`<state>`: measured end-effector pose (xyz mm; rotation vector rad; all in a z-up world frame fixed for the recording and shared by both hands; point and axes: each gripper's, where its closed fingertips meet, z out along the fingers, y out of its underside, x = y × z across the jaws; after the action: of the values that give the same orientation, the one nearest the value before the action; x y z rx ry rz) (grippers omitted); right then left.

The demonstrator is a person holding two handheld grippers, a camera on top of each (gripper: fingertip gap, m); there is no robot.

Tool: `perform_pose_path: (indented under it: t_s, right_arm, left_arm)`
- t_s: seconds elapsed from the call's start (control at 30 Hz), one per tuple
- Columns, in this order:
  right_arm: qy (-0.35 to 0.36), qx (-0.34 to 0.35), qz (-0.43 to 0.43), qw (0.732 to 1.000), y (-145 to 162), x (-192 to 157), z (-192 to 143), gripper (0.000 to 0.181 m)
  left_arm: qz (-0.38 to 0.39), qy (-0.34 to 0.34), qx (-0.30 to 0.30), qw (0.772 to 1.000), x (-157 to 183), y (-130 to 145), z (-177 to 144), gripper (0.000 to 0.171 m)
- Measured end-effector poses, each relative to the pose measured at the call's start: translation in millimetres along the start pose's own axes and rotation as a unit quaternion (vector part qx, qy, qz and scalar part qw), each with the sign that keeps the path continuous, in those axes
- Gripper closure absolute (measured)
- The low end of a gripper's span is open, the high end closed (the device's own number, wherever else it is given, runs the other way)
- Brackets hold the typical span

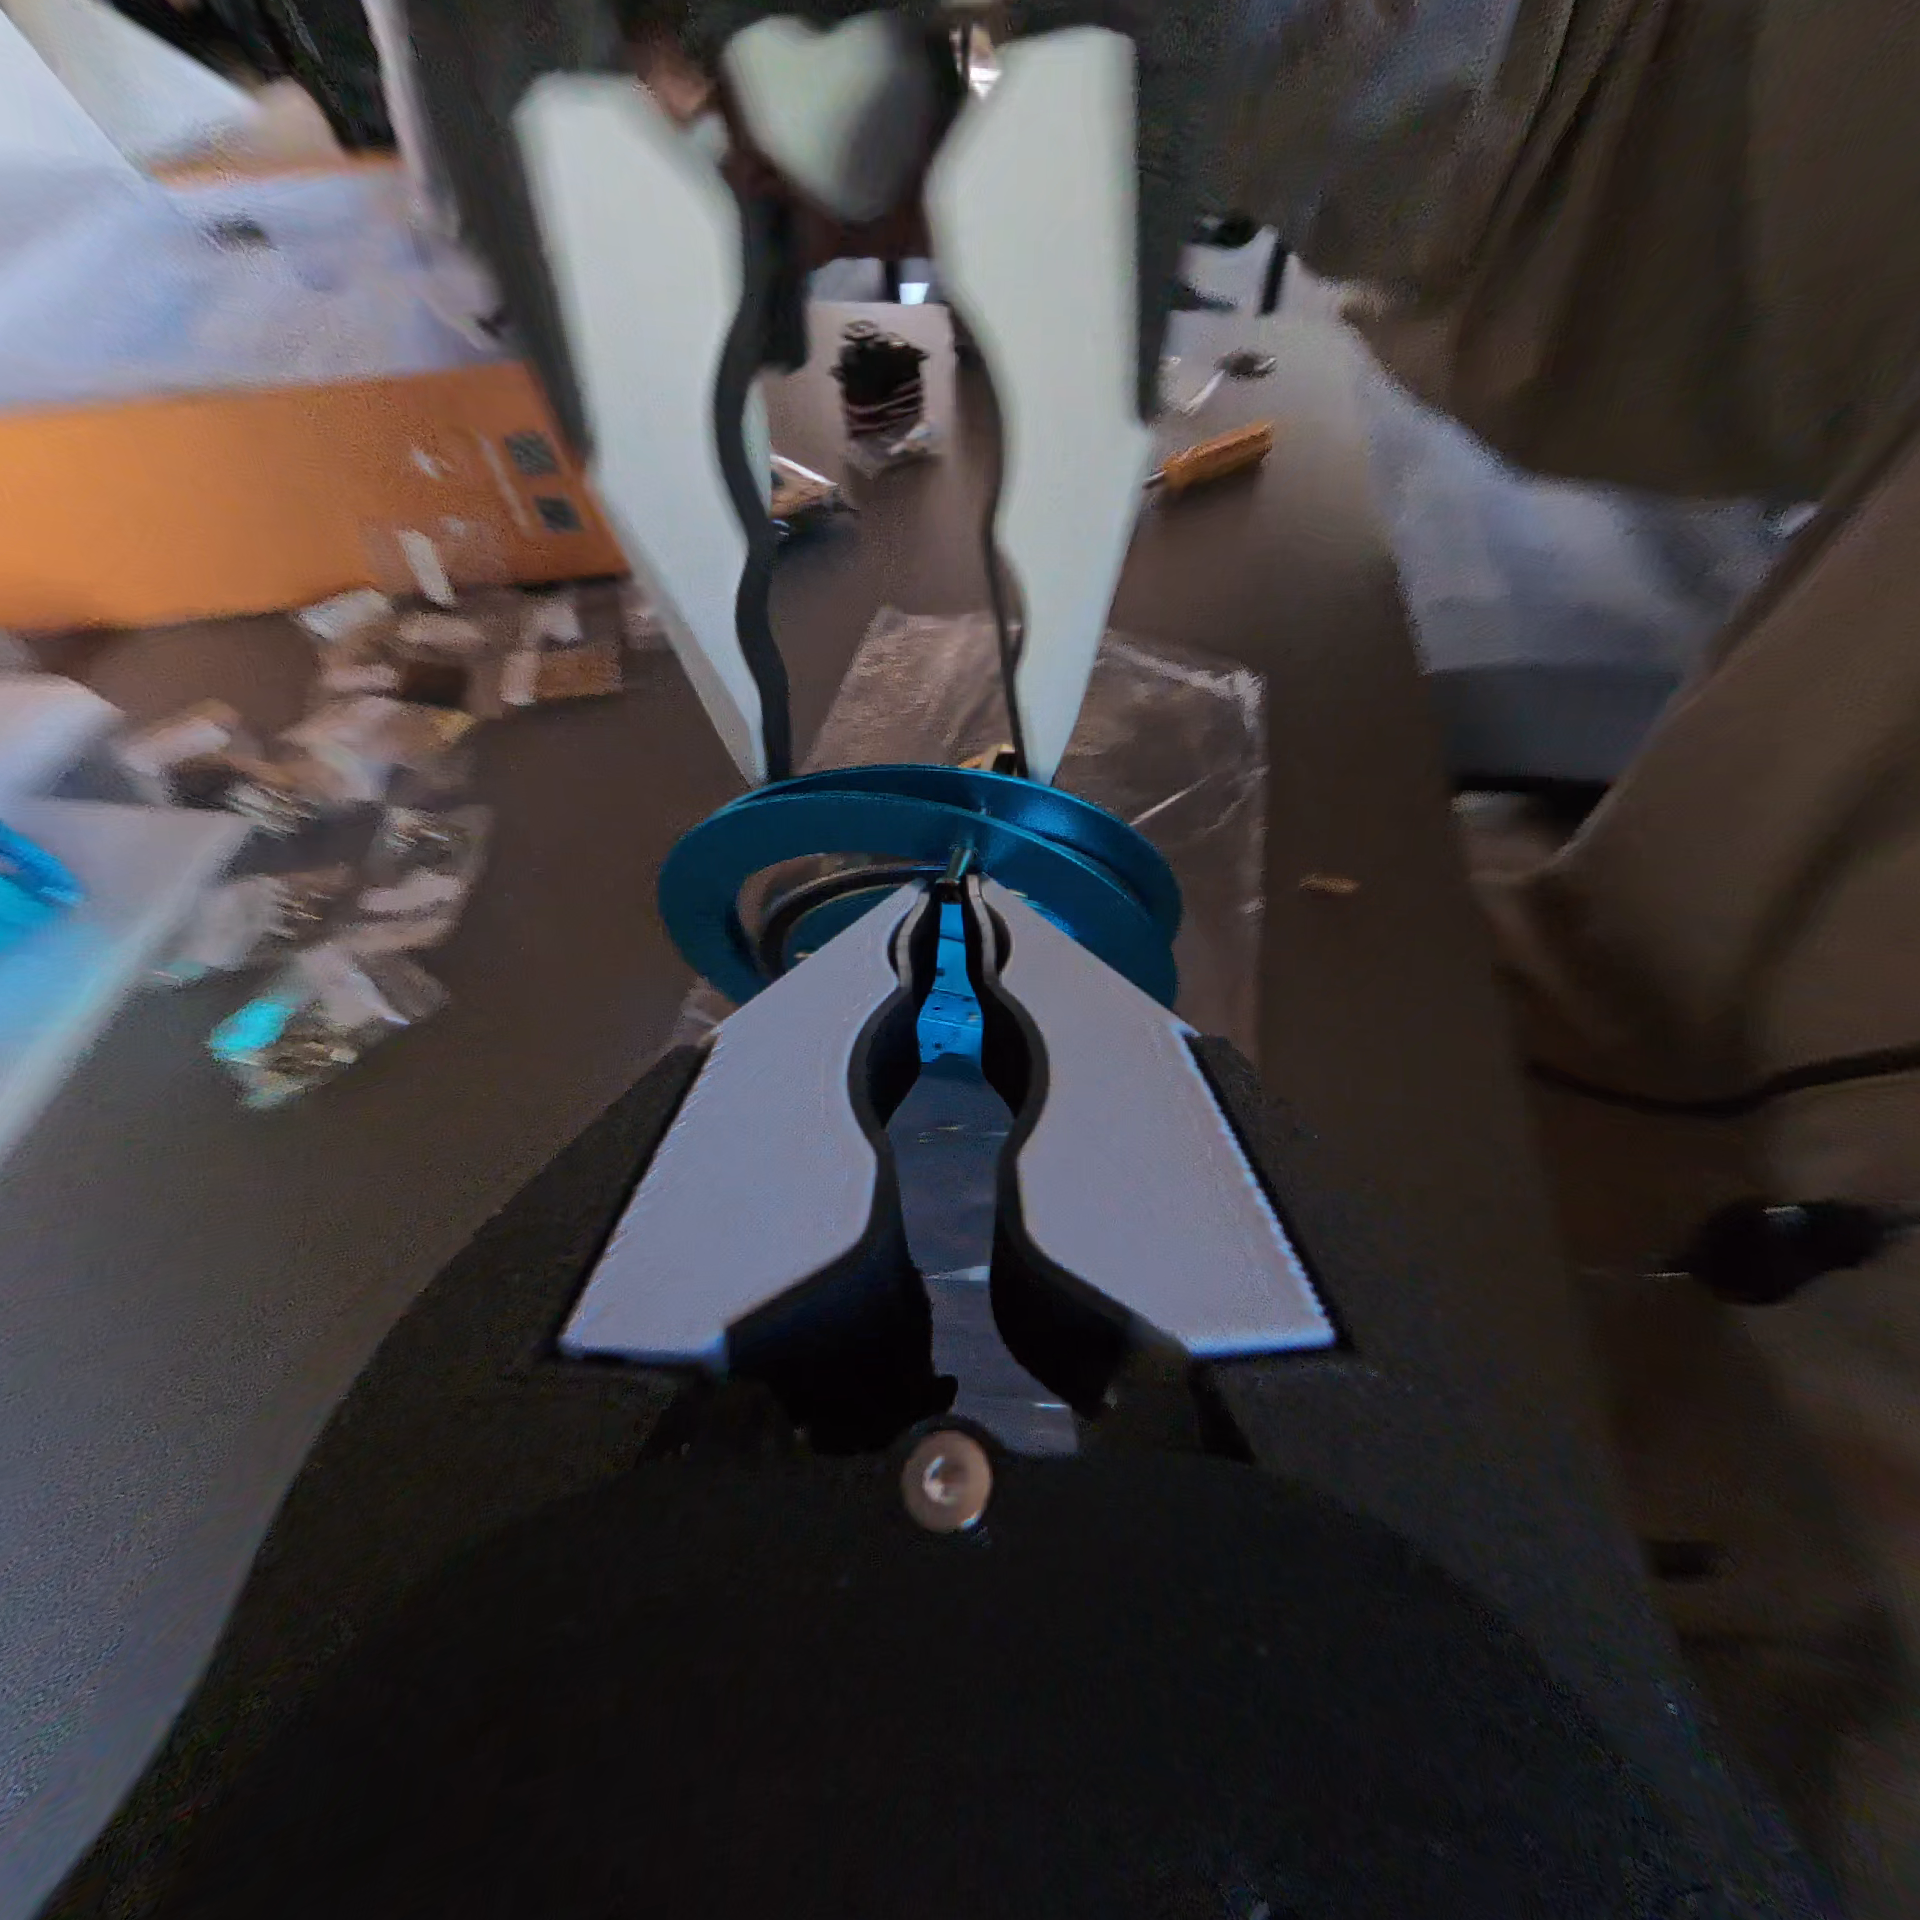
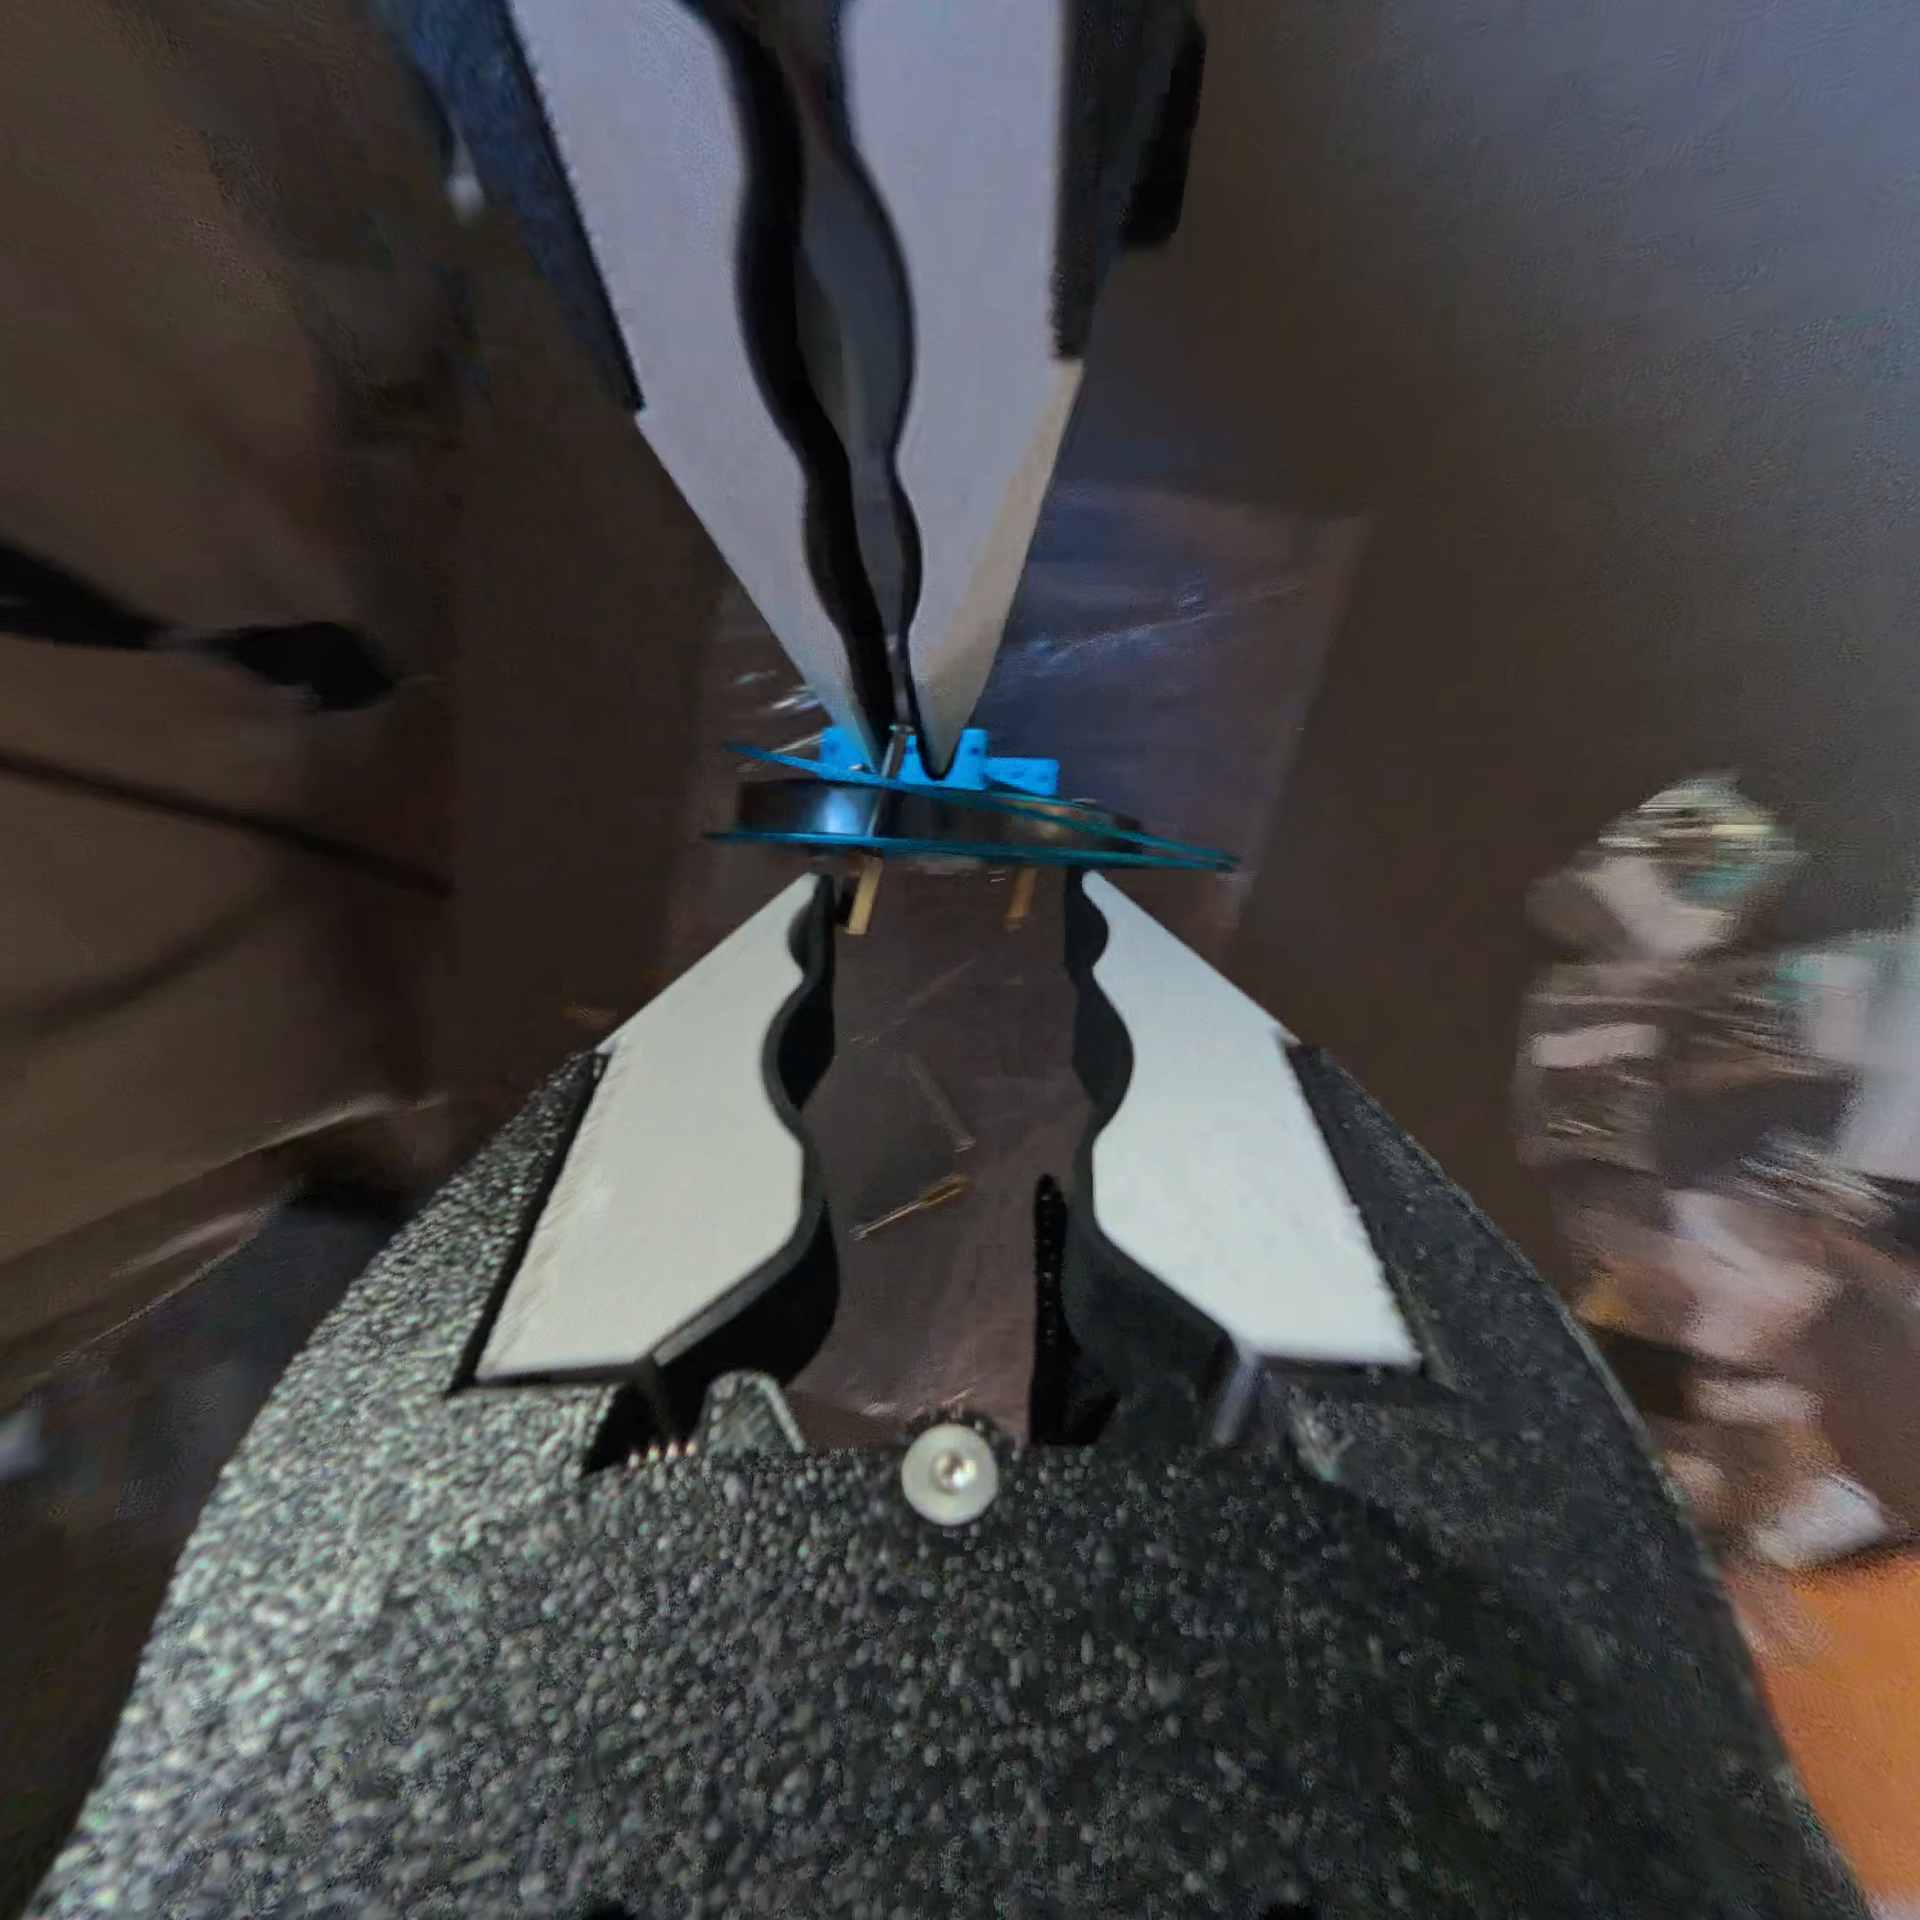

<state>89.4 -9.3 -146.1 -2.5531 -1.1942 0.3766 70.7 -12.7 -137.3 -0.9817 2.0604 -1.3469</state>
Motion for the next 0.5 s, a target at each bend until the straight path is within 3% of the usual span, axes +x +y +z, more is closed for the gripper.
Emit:
perform_pose_path:
  t_s: [0.07,0.17,0.23,0.33,0.37,0.4,0.5]
  right_arm:
    - [0.129,0.039,-0.040,0.990,-3.6,3.0,-5.0,0.135]
    - [0.319,0.067,-0.075,0.943,-2.5,6.0,-9.6,0.141]
    - [0.431,0.044,-0.110,0.895,3.5,5.6,-9.7,0.140]
    - [0.582,-0.006,-0.202,0.787,-1.2,0.1,-19.4,0.144]
    - [0.614,-0.018,-0.227,0.756,-5.5,-3.3,-22.1,0.149]
    - [0.625,-0.019,-0.243,0.741,-10.2,-8.0,-20.6,0.151]
    - [0.638,-0.035,-0.263,0.723,-13.9,-8.6,-16.9,0.155]
  left_arm:
    - [-0.070,0.030,0.009,0.997,-0.2,0.1,0.0,0.170]
    - [-0.157,0.069,0.017,0.985,-1.7,0.4,-1.7,0.170]
    - [-0.212,0.094,0.023,0.972,-3.0,0.9,-2.7,0.170]
    - [-0.286,0.134,0.031,0.948,-4.3,1.8,-2.4,0.170]
    - [-0.301,0.141,0.033,0.943,-4.2,2.0,-2.4,0.170]
    - [-0.311,0.145,0.034,0.939,-4.2,2.2,-2.5,0.170]
    - [-0.304,0.140,0.031,0.942,-4.1,2.8,-3.0,0.170]
